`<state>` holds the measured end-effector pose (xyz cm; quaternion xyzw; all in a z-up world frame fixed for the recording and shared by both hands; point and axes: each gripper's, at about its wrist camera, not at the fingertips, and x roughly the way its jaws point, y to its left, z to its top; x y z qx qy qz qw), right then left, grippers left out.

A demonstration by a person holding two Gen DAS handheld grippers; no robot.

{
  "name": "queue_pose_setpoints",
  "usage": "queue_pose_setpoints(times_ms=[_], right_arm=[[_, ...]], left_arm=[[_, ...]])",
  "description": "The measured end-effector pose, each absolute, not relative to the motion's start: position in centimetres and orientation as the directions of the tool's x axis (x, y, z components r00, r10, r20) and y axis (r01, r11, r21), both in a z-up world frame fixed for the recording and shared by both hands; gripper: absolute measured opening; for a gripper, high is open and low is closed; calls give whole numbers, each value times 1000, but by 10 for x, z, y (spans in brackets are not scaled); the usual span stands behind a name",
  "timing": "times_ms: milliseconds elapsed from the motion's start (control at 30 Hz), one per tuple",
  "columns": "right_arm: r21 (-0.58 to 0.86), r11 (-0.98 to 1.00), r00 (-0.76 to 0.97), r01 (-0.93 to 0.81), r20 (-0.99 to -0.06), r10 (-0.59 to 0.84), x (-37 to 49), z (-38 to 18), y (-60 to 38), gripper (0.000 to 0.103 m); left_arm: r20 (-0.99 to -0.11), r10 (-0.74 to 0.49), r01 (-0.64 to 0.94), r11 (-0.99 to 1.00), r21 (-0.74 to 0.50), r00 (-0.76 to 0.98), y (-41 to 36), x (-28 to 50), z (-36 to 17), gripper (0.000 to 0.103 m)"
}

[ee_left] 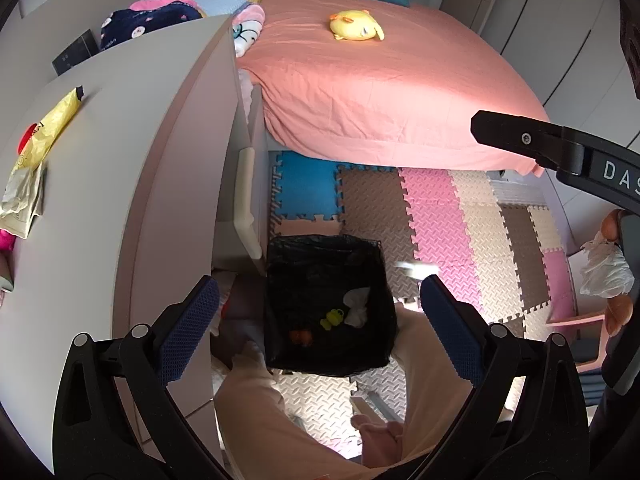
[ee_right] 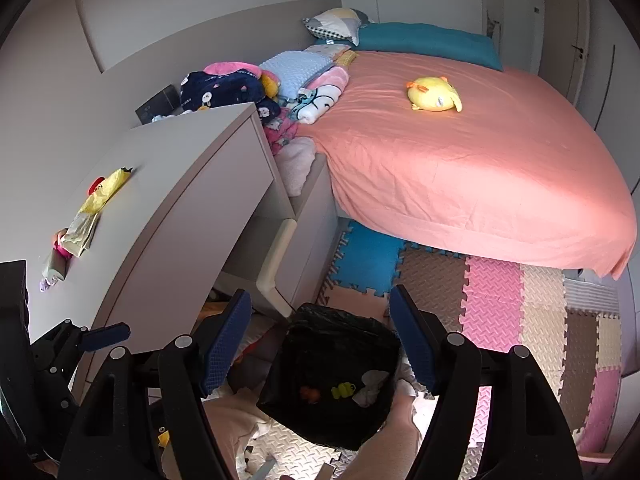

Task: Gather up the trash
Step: 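Open both tools to drop the orange mold and foam into the bin, then move both open tools back over the desk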

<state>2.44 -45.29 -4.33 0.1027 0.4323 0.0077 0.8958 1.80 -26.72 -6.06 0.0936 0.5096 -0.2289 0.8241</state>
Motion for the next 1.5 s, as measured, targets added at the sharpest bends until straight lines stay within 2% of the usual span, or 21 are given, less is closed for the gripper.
queue_pose_setpoints(times_ms=[600, 1233, 1500], right_arm=[[193, 981, 634, 39, -763, 125, 29, -36, -434, 72], [184, 976, 604, -118, -767, 218, 59, -31, -358, 72], [188, 965, 589, -181, -765, 260, 75, -29, -322, 72]], left_arm=[[-874, -266, 442, 894, -66, 408, -251, 18, -53, 97], [-851, -230, 275, 956, -105, 473, -173, 29, -30, 97], [-846, -179, 200, 976, -88, 501, -134, 33, -22, 97]])
